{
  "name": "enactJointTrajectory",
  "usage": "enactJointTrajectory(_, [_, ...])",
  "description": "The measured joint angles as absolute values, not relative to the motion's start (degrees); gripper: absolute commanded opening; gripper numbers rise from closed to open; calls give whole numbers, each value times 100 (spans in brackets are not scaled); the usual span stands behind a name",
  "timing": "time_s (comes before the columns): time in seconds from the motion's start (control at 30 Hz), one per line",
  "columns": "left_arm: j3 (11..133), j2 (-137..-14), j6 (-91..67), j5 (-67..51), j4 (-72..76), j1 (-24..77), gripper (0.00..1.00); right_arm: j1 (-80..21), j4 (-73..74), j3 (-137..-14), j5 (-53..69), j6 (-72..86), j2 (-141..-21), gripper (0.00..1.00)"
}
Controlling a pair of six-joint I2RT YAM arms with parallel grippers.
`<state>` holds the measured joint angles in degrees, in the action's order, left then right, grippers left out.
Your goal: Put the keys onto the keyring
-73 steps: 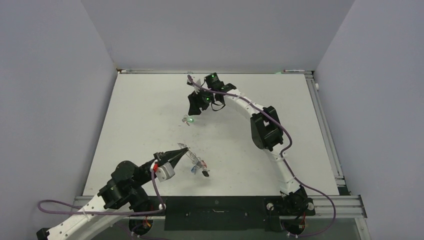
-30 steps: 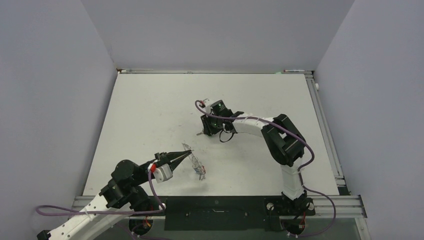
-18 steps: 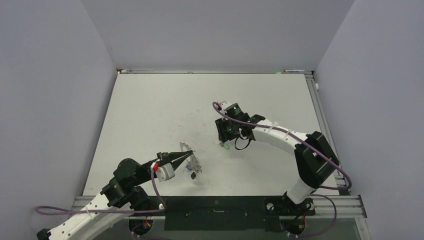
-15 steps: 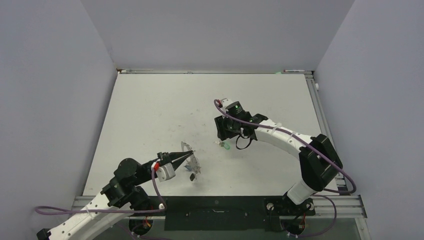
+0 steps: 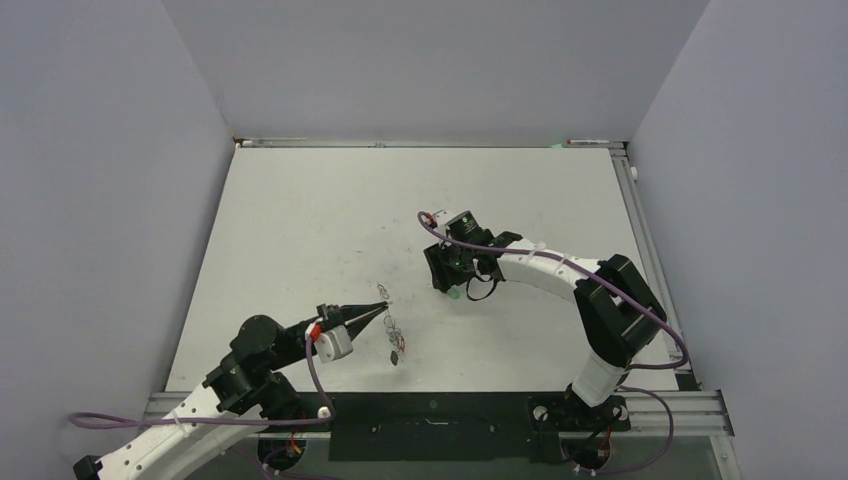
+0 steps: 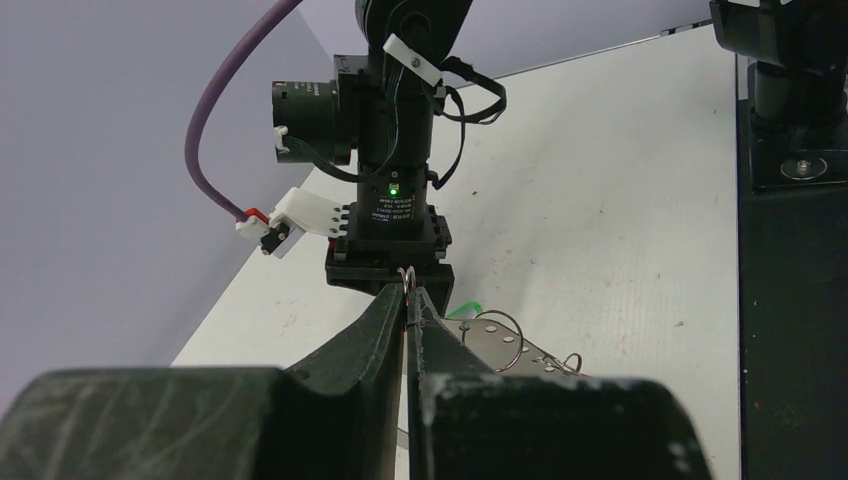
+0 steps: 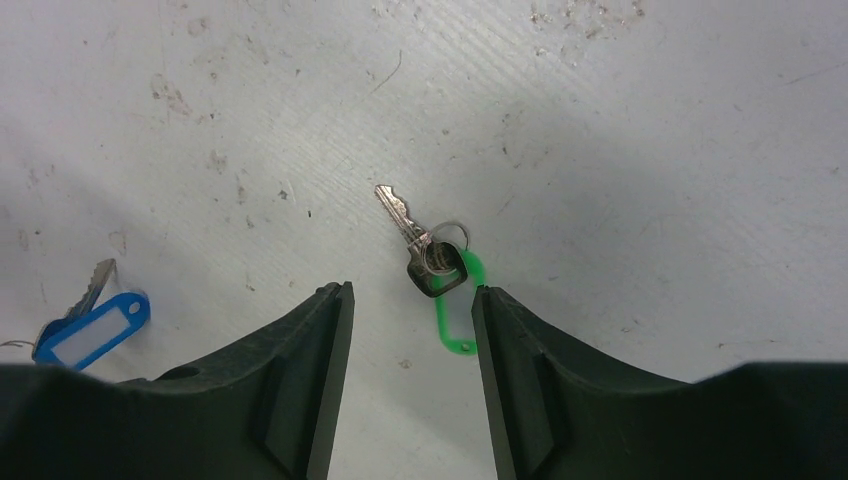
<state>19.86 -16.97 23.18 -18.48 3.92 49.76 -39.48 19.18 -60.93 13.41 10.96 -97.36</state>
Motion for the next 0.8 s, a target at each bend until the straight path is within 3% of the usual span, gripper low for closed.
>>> enactJointTrajectory(0.8, [1962, -1743, 2318, -1883, 410, 4976, 0, -4285, 1662, -6108, 788, 1072, -10206, 36])
